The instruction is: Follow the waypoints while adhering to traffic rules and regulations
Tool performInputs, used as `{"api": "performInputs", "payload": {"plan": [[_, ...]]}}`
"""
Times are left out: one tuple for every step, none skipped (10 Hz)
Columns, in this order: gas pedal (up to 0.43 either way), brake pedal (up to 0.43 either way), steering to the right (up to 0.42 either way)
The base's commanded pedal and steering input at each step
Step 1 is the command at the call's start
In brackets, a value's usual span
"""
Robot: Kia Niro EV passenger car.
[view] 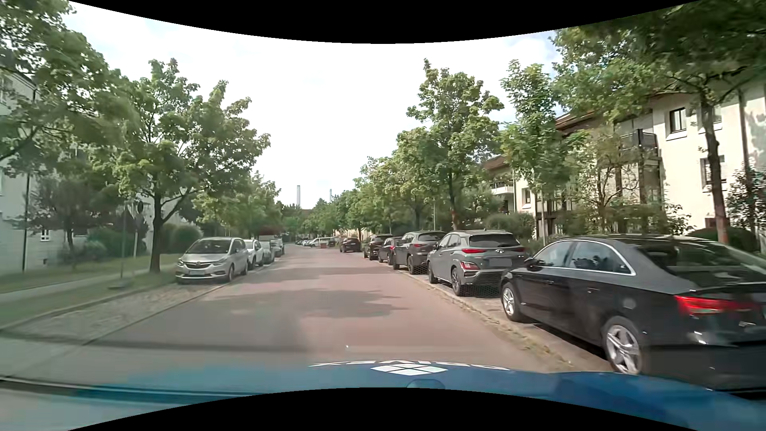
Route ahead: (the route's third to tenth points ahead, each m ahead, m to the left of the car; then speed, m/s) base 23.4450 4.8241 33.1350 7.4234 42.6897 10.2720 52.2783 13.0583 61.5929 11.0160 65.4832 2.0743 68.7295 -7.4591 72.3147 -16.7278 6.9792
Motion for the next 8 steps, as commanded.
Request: {"api": "performInputs", "payload": {"plan": [[0.157, 0.0, -0.062], [0.157, 0.0, -0.062], [0.15, 0.0, -0.062], [0.15, 0.0, -0.061], [0.15, 0.0, -0.061], [0.15, 0.0, -0.061], [0.15, 0.0, -0.061], [0.15, 0.0, -0.061]]}}
